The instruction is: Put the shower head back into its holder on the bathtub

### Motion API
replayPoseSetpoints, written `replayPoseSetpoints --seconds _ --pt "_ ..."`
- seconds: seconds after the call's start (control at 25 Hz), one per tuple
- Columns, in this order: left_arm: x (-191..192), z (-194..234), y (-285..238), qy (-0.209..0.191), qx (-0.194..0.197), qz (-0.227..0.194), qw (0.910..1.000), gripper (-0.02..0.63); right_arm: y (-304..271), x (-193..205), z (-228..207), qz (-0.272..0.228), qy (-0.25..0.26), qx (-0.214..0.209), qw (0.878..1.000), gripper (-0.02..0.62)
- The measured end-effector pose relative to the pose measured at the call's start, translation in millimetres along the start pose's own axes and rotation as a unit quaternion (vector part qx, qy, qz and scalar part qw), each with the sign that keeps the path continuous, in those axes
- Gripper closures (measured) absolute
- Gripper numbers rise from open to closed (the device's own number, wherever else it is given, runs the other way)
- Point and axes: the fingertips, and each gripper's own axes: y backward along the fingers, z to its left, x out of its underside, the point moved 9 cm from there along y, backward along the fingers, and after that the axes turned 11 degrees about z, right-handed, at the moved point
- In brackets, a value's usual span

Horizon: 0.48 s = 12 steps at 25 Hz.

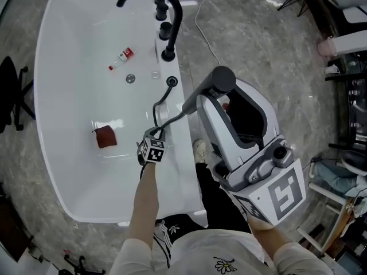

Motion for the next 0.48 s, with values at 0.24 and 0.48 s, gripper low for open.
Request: replayPoseSetpoints --seconds 0.24,0.48 --pt "-13.9 15.2 3.8 0.002 -0.042 -0.016 0.999 0.552 3.2 13.8 -17.8 0.012 0.024 0.025 0.999 0.466" --pt "-50.3 25.7 53.2 -0.018 -0.088 -0.099 0.991 0.552 16.3 -6.3 -13.8 -0.012 0.04 0.057 0.998 0.466"
